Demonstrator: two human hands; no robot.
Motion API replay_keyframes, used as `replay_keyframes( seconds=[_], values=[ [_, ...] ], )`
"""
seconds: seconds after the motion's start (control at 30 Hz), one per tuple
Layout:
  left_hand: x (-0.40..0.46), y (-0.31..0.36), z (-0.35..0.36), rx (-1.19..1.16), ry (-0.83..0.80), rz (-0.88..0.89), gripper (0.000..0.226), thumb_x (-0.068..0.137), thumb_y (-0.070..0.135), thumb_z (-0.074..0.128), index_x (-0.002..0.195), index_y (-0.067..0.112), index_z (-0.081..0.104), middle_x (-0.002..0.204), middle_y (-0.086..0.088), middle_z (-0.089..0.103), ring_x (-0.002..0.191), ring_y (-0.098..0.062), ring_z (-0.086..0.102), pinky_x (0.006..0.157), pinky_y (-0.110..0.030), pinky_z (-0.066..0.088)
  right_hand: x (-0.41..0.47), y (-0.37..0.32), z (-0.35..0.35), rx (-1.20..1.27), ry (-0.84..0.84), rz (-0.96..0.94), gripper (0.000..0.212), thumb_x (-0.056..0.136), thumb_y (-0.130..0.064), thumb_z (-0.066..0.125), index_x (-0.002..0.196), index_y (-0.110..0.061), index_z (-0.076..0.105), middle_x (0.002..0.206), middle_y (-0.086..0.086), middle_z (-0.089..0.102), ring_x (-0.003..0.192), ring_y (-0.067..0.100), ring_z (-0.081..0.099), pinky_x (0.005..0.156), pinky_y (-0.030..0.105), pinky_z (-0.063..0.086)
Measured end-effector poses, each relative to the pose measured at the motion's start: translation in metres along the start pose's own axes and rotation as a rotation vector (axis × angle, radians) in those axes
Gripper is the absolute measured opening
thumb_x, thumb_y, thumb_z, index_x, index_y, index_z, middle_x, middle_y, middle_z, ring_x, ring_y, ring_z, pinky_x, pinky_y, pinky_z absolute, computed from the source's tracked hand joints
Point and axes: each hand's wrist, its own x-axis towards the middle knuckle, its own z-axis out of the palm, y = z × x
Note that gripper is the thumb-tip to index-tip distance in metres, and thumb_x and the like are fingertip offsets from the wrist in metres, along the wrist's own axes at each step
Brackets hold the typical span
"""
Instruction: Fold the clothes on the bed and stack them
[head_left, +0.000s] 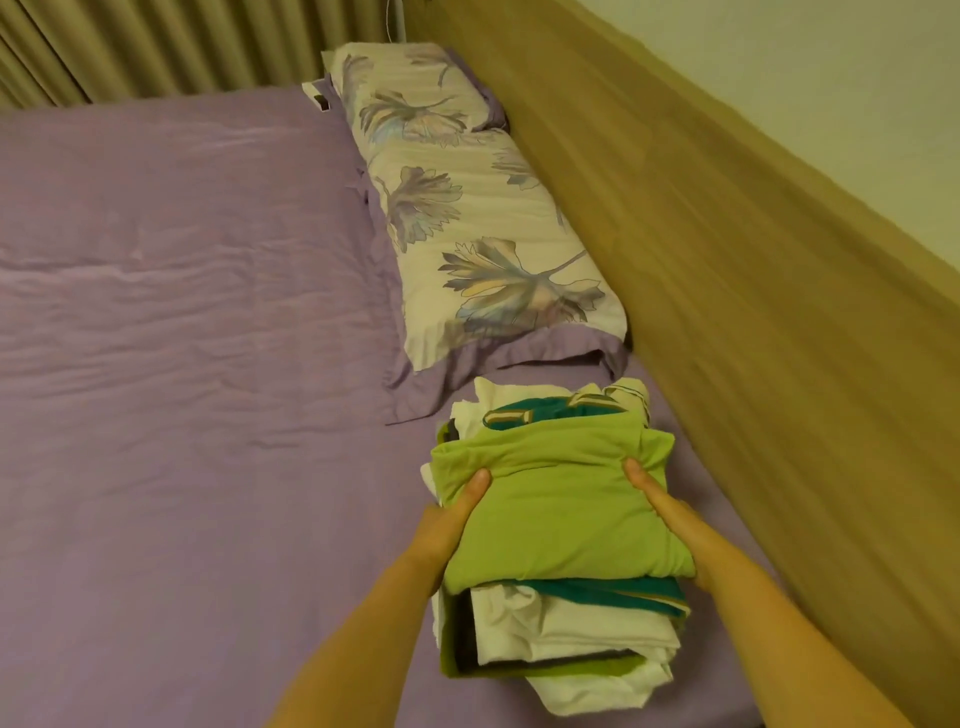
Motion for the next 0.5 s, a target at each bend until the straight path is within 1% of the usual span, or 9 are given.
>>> replay_keyframes(
  seconds=[0.07,0.13,0.17,0.23,0.3,0.37,0.4,0.43,0.5],
  values=[
    [0.005,0.000,0.003,0.020,0.024,-0.011,0.115,0.040,0.083,0.070,0.131,0.016,0.051,0.121,-0.007,0.063,0.104,-0.023,0.062,0.089,-0.037,0.051,0.009,0.004,-0.004,-0.037,0.031,0.014,0.099,0.038,-0.074,0.077,0.118,-0.018,0.063,0.108,0.007,0.070,0.100,0.026,0.066,0.095,0.040,0.048],
    [0.006,0.004,0.005,0.068,0.036,-0.048,0.104,0.056,0.078,0.068,0.134,0.013,0.048,0.127,-0.009,0.059,0.108,-0.024,0.060,0.089,-0.035,0.049,0.010,0.001,-0.006,-0.073,0.045,0.024,0.101,0.042,-0.074,0.074,0.123,-0.015,0.060,0.110,0.009,0.069,0.098,0.026,0.066,0.088,0.036,0.049],
    [0.005,0.007,0.005,0.091,0.045,-0.062,0.096,0.066,0.074,0.065,0.136,0.012,0.046,0.131,-0.010,0.056,0.112,-0.026,0.057,0.092,-0.034,0.047,0.009,-0.002,-0.006,-0.101,0.067,0.031,0.105,0.046,-0.075,0.073,0.128,-0.012,0.056,0.116,0.010,0.066,0.101,0.027,0.064,0.087,0.036,0.049],
    [0.001,0.016,0.007,0.180,0.098,-0.051,0.086,0.076,0.066,0.061,0.139,0.010,0.043,0.137,-0.012,0.051,0.122,-0.029,0.051,0.096,-0.033,0.042,0.002,-0.011,-0.005,-0.210,0.157,0.041,0.109,0.059,-0.074,0.067,0.140,-0.006,0.041,0.133,0.016,0.055,0.114,0.032,0.057,0.091,0.038,0.047],
    [-0.005,0.022,0.008,0.348,0.160,-0.052,0.098,0.071,0.073,0.057,0.141,0.007,0.039,0.141,-0.015,0.047,0.125,-0.032,0.048,0.102,-0.037,0.041,-0.009,-0.018,-0.001,-0.391,0.301,-0.001,0.110,0.069,-0.074,0.057,0.145,-0.001,0.027,0.146,0.019,0.039,0.128,0.035,0.044,0.099,0.042,0.042],
    [-0.013,0.028,0.008,0.531,0.232,-0.042,0.108,0.068,0.078,0.055,0.144,0.006,0.030,0.142,-0.017,0.044,0.127,-0.035,0.045,0.104,-0.045,0.039,-0.021,-0.023,0.006,-0.622,0.422,-0.062,0.111,0.070,-0.077,0.049,0.146,-0.001,0.023,0.149,0.019,0.033,0.132,0.036,0.038,0.104,0.047,0.037],
    [-0.022,0.034,0.008,0.640,0.270,-0.021,0.106,0.073,0.075,0.054,0.146,0.006,0.024,0.143,-0.018,0.041,0.128,-0.036,0.043,0.105,-0.048,0.039,-0.032,-0.028,0.010,-0.754,0.471,-0.098,0.105,0.075,-0.074,0.048,0.146,-0.003,0.021,0.149,0.019,0.033,0.132,0.036,0.037,0.104,0.048,0.036],
    [-0.030,0.041,0.008,0.746,0.303,0.017,0.100,0.079,0.070,0.053,0.148,0.007,0.019,0.145,-0.017,0.037,0.130,-0.036,0.040,0.105,-0.049,0.037,-0.042,-0.035,0.016,-0.885,0.527,-0.144,0.094,0.083,-0.067,0.047,0.147,-0.005,0.019,0.148,0.018,0.033,0.132,0.035,0.036,0.104,0.047,0.036],
    [-0.048,0.055,0.008,0.951,0.338,0.092,0.084,0.088,0.057,0.052,0.149,0.010,0.016,0.147,-0.015,0.034,0.133,-0.035,0.036,0.106,-0.048,0.036,-0.065,-0.045,0.030,-1.112,0.584,-0.233,0.074,0.092,-0.049,0.047,0.148,-0.011,0.016,0.149,0.015,0.031,0.132,0.034,0.036,0.103,0.045,0.035]
  ],
)
